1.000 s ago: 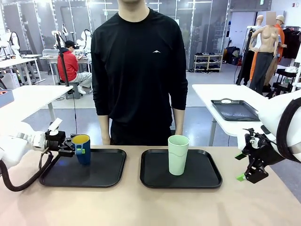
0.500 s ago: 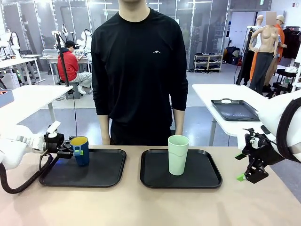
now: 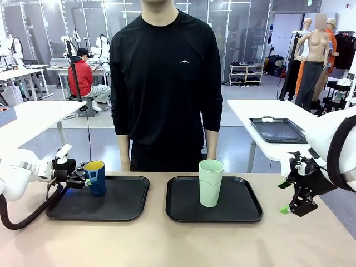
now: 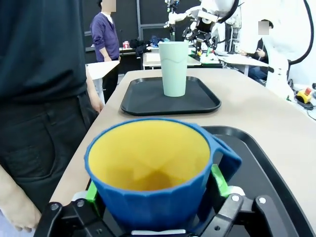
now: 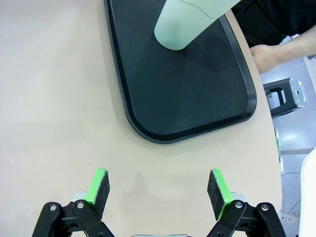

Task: Sort and store the cups by type.
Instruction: Pick up the Handle plastic cup and place it into the empty Flat Tray.

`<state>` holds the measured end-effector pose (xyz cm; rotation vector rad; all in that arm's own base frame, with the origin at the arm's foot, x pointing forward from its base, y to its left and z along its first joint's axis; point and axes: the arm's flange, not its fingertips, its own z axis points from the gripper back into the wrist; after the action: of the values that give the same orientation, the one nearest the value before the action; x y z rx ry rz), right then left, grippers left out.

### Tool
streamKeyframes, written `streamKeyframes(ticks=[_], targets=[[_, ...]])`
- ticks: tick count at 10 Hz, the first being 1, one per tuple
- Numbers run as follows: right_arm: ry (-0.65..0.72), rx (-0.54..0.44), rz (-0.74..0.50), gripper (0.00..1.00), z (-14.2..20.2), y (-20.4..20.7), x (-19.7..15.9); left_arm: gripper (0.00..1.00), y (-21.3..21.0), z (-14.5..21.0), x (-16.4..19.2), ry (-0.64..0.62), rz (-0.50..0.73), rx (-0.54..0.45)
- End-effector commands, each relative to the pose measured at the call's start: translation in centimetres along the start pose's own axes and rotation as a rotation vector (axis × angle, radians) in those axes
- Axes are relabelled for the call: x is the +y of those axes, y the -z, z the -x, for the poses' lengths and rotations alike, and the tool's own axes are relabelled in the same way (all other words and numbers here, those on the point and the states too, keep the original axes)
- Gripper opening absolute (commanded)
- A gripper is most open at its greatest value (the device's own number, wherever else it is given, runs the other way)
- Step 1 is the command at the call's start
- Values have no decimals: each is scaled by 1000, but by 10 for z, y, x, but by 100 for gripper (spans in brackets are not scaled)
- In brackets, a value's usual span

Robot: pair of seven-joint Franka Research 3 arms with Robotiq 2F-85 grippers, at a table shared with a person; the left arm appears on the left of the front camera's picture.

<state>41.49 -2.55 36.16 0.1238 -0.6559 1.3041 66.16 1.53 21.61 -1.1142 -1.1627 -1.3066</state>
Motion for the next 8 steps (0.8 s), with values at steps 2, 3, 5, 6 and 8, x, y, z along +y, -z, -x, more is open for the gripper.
streamKeyframes(ticks=[2,3,5,6,8], targets=[[1,8,0,100,0,0,1,100,-5,10,5,-20,-27,14],[1,8,0,100,0,0,1,100,-9,10,4,-32,-41,5],[1,8,0,100,0,0,1,100,-18,9,0,-29,-68,8],[1,8,0,100,0,0,1,100,-26,11,-3,-29,-89,7],[1,8,0,100,0,0,1,100,-37,12,-10,-33,-108,11]])
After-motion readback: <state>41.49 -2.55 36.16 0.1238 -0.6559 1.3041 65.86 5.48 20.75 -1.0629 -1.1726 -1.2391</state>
